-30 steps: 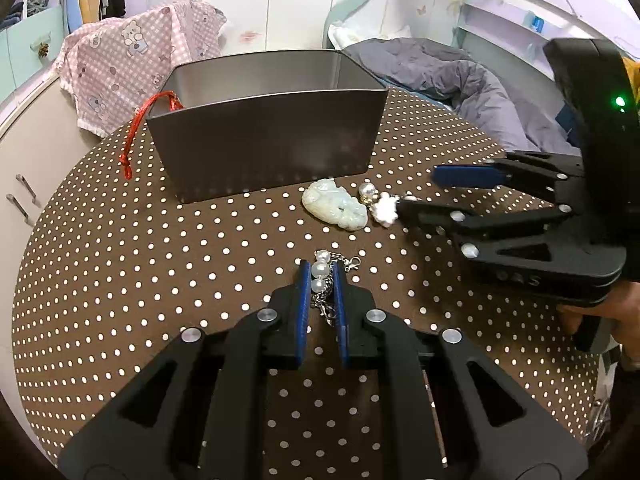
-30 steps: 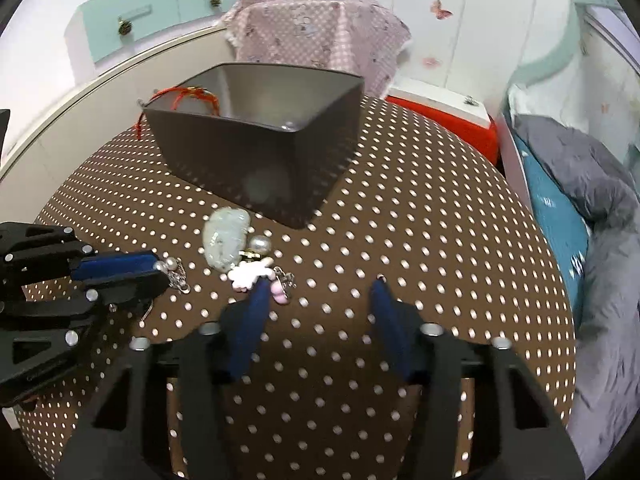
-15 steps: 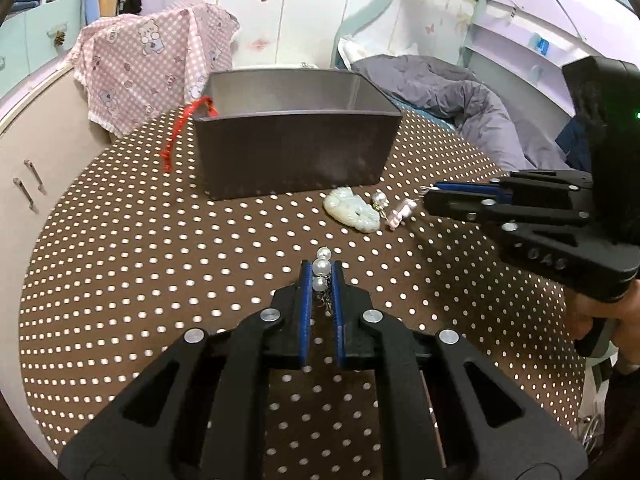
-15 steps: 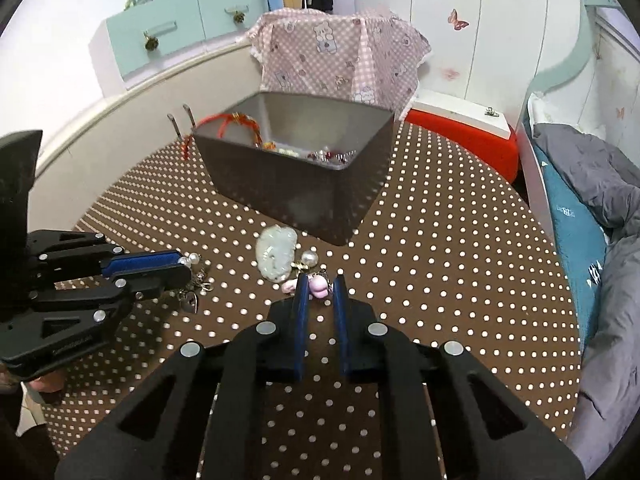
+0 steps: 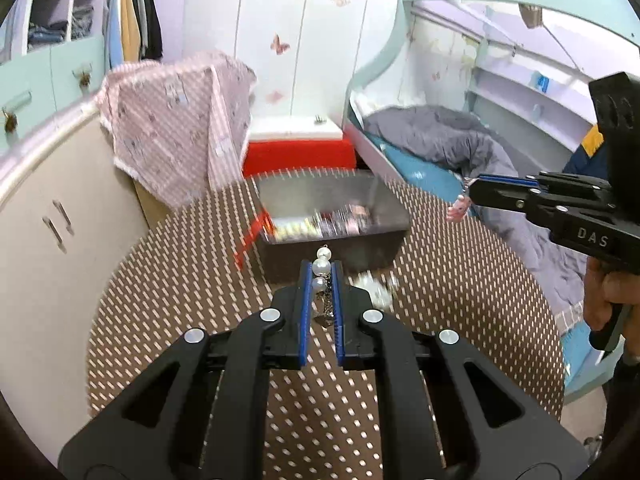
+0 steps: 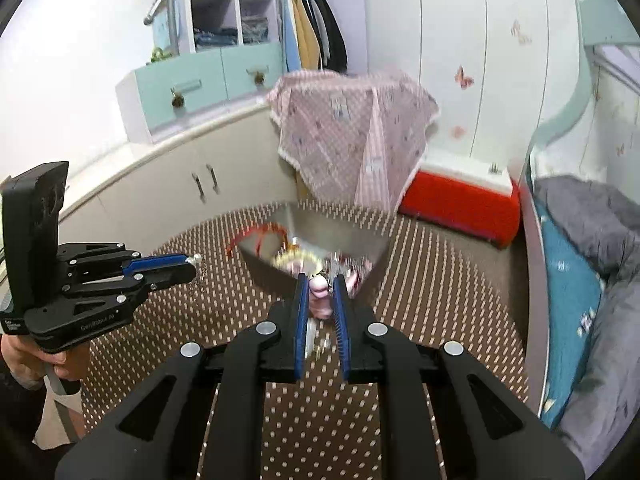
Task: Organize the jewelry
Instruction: 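Carry both pendants over the grey box and open both tools to drop them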
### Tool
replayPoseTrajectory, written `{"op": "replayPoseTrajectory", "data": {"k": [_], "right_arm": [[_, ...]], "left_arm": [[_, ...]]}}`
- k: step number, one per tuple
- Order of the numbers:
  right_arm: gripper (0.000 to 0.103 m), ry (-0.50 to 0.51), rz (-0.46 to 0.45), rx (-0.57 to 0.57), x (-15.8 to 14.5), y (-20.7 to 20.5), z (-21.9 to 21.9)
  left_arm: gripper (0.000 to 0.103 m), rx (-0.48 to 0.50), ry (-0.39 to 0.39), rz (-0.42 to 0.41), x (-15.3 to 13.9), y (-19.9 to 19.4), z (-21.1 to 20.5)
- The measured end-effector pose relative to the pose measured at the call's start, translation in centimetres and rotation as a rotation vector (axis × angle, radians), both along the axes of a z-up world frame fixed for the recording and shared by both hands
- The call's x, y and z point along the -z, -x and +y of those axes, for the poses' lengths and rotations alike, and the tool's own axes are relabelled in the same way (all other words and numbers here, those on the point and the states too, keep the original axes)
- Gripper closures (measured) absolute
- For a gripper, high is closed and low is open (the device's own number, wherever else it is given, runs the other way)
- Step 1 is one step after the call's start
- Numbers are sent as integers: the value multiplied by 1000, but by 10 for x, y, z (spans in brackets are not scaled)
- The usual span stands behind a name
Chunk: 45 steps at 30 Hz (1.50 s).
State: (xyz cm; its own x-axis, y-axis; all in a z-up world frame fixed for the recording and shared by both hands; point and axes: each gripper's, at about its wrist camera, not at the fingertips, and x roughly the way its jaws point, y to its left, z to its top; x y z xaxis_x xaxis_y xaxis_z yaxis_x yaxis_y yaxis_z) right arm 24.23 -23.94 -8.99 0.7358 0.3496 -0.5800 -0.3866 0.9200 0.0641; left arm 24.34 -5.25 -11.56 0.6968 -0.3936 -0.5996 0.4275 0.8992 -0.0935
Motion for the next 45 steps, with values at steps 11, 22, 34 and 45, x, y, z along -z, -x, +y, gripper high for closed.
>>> {"op": "replayPoseTrajectory", "data": {"k": [11,22,34,45], "right_arm": [[92,-27,-112,-18,-58,-27,2],[92,-52,-59,-26,-55,-66,6],[7,-216,59,84,-29,-97,-20],[7,-473,28,166,-54,-67,-54]], "left_arm": [[94,3,26,-142,-67,-44,-3],[93,32,35,-99,-67,-82,-26],[9,-153,10,-98,-61,-96,-2],[6,-226,25,-200,-83,-55,22]]}}
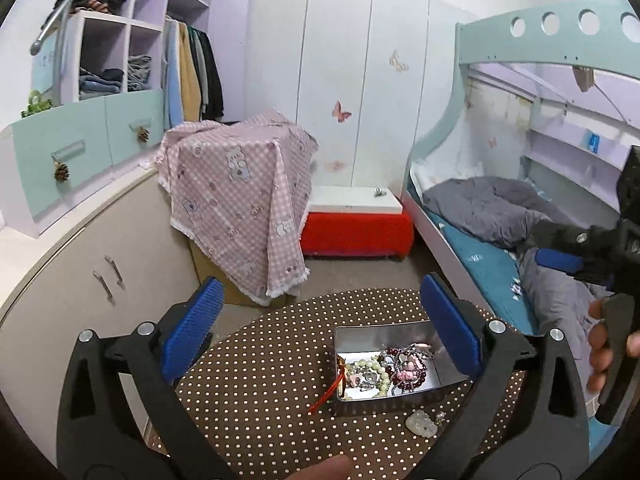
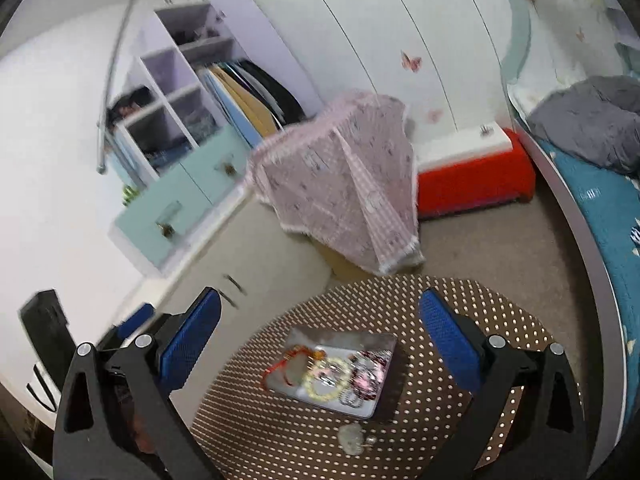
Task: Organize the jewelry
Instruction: 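Carry both pendants over the grey box and open both tools to drop them, then grasp the pale jade pendant with the left tool while the right tool approaches a small pearl charm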
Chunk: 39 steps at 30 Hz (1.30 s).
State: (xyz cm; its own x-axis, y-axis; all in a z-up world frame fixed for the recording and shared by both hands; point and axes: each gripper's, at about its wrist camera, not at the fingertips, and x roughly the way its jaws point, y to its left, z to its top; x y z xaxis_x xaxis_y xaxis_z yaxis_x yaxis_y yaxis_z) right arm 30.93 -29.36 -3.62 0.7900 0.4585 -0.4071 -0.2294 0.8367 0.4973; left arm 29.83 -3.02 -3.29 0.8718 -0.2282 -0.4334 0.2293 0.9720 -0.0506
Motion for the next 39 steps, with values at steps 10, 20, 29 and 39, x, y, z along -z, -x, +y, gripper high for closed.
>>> {"op": "replayPoseTrajectory", "data": {"k": [10,20,29,39], "right_arm": [[7,339,35,107,-1,40,29],[7,287,-18,55,24,82,26],[7,410,18,69,55,88,26],[7,341,96,51,84,82,10]], "left_arm": [[6,-14,-20,-29,-2,36,-6],[6,-31,-10,23,20,64,-3],[6,4,-67,126,64,69,-23],[6,-1,-90,257,115,50,-46]]}}
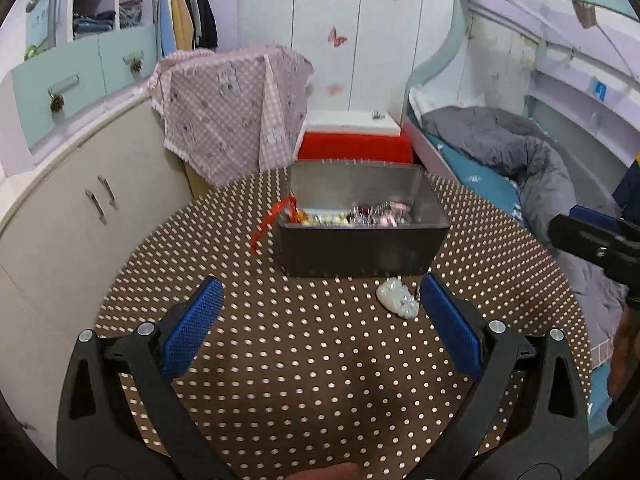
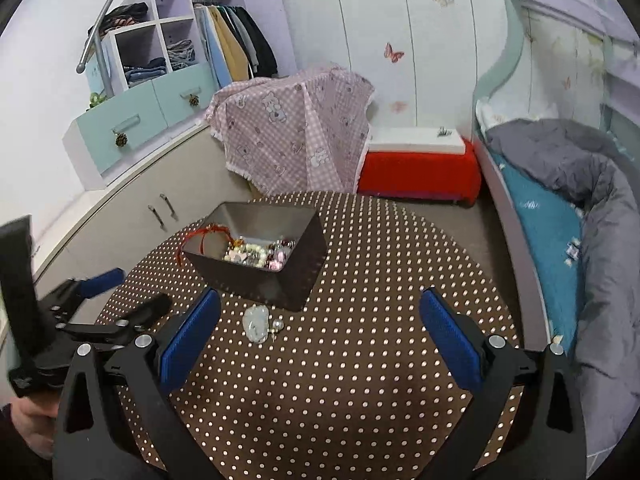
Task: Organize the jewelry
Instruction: 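Grasp the pale jade pendant with the left tool while the right tool approaches a small pearl charm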
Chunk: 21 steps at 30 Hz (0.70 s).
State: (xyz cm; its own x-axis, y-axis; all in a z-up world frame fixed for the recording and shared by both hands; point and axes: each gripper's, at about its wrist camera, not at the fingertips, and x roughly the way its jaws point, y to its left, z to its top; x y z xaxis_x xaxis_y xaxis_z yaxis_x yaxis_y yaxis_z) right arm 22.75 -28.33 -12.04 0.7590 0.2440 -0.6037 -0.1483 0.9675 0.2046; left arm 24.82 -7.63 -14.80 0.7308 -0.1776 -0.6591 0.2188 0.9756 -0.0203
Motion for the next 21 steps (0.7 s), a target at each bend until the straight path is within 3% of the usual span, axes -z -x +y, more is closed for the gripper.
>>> {"op": "replayPoseTrajectory", "data": {"k": [6,15,21], "right_arm": [[7,-20,43,-5,15,-3,-9],[7,-43,100,-22,38,-8,-13],[7,-5,127,-37,49,-12,-7]], "left_arm": [[6,-21,-18,99,37,-26,-17],[7,9,-59,158,62,-47,-41],[9,21,-35,180,66,-40,-20]]}}
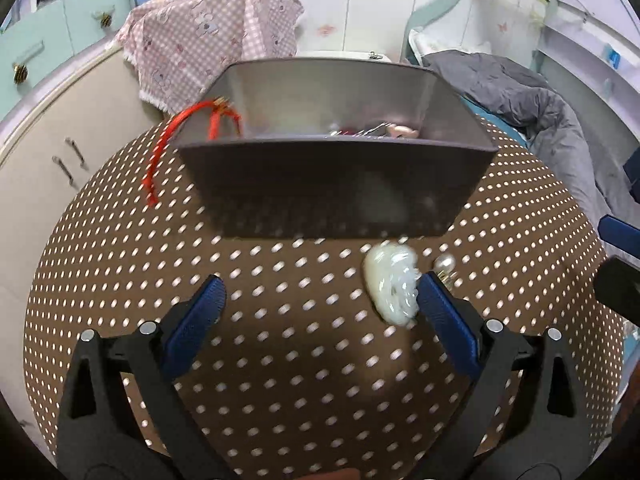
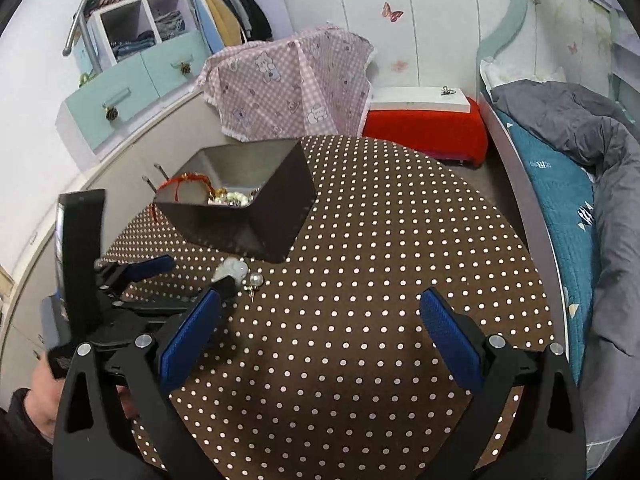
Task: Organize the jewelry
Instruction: 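Grasp the pale jade pendant with the left tool while the right tool approaches a small pearl charm, then grasp the small pearl charm with the right tool while the left tool holds the jade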
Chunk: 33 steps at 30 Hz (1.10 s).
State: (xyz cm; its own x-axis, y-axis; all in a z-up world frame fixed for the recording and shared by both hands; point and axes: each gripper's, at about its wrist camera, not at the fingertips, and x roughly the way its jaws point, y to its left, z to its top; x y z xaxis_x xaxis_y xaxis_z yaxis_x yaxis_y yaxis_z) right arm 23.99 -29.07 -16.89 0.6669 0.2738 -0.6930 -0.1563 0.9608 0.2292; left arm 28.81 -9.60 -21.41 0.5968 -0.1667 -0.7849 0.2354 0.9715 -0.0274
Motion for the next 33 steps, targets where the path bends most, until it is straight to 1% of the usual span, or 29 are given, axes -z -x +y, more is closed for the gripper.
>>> {"op": "replayPoseTrajectory", "data": {"k": [2,4,5,6,7,8,9,11,12,13,14,15,18,21,26,28,30,32,33], "right_arm": [[8,29,4,-17,3,-2,6],[11,48,5,-16,6,-3,9],[13,37,8,-11,7,-4,8],[14,24,13,-3,8,-5,6],[14,19,17,5,9,-5,4],[14,23,17,5,8,-5,5],[14,27,17,4,9,-5,5],[14,28,21,7,9,-5,4],[14,26,21,6,9,-6,4],[15,25,19,6,9,-6,5],[15,25,19,5,8,-6,6],[18,24,19,-1,8,-7,8],[27,24,23,-25,9,-11,16],[38,26,48,-62,15,-21,28],[47,56,82,-122,26,-39,56],[54,66,98,-145,32,-45,67],[58,99,93,-149,35,-49,76],[73,160,76,-141,35,-50,82],[91,175,74,-140,35,-50,84]], "left_arm": [[9,-18,11,0,0,-2,6],[9,-10,5,-1,0,-4,3],[10,3,3,-2,0,-5,0],[16,22,4,0,0,-5,-3],[23,29,0,-3,0,-6,-6],[27,41,7,-8,-1,-6,-7],[35,57,12,-13,-2,-5,-8],[55,93,20,-20,-3,-3,-9],[75,107,22,-23,-4,-2,-8],[75,114,26,-22,-4,-4,-6],[75,126,49,-16,-4,-4,-2],[75,131,63,-12,-5,-4,2],[75,114,62,-15,-6,-1,13],[75,95,58,-19,-6,6,23],[75,52,65,-21,-9,13,45],[75,40,68,-19,-9,14,50],[75,33,72,-18,-10,13,53],[75,31,75,-18,-10,12,55],[75,31,76,-19,-10,12,55]]}}
